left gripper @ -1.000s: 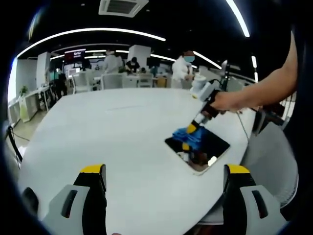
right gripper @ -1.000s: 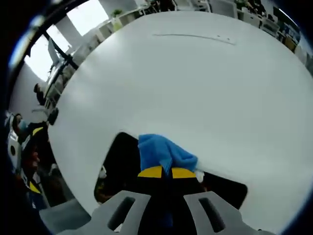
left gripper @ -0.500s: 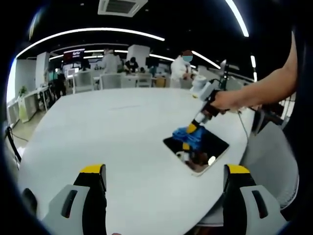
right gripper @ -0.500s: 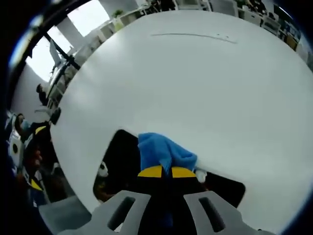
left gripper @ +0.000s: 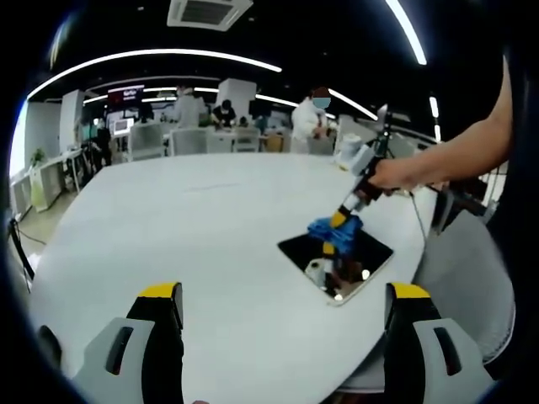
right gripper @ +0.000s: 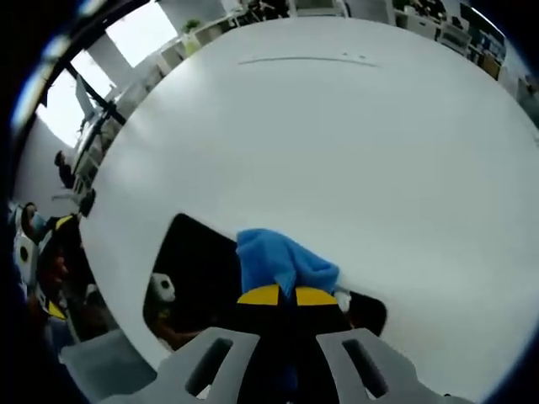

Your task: Wipe the mirror surface with the cleaning cloth until all visible marks leave the cleaned area.

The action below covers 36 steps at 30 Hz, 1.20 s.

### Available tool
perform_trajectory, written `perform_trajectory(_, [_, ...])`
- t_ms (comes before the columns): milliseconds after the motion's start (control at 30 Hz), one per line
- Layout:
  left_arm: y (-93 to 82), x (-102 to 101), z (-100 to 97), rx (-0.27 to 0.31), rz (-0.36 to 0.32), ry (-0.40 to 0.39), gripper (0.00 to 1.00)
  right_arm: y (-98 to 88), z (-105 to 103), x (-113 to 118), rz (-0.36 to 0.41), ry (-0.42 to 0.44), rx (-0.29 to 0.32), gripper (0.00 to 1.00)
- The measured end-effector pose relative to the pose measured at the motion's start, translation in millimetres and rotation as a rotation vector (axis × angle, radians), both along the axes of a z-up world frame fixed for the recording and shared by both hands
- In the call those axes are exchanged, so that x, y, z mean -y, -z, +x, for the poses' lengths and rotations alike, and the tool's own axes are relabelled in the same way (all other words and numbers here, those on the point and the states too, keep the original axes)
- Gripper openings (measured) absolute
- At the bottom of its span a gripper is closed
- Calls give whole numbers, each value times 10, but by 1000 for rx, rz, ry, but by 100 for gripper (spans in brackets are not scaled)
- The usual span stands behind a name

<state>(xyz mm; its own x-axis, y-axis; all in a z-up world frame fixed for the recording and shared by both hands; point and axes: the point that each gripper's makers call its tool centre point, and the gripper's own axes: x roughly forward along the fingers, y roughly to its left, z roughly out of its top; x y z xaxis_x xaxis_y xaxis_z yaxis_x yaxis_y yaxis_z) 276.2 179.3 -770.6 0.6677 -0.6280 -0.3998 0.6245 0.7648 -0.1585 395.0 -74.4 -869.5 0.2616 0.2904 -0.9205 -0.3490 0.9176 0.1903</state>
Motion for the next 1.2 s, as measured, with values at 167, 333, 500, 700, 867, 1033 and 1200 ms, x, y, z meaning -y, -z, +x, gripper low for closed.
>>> perform_trajectory(167, [1,-34,-8,2,-1,-9,100,-8,-46,-9,7,14,29,0])
perform_trajectory(333, [-32,-6,-15,8,-5,-11,100,-11,-253,-19,-5,8,53,0])
perform_trajectory(500, [-43,16,-22,9,-5,-9,100,-10,-532,10,22,16,56,0])
perform_trajectory(700, [-38,60,-37,10,-2,1,100,-14,-772,12,36,12,56,0])
perform_trajectory(867, [-67,91,-39,15,-1,6,100,-16,-979,2,41,-1,38,0])
perform_trajectory(1033, [-68,93,-39,16,2,9,100,-8,-1187,-11,49,-11,6,0])
perform_trajectory(1200, [-72,89,-53,15,4,6,100,-5,-1371,-38,51,-35,-14,0])
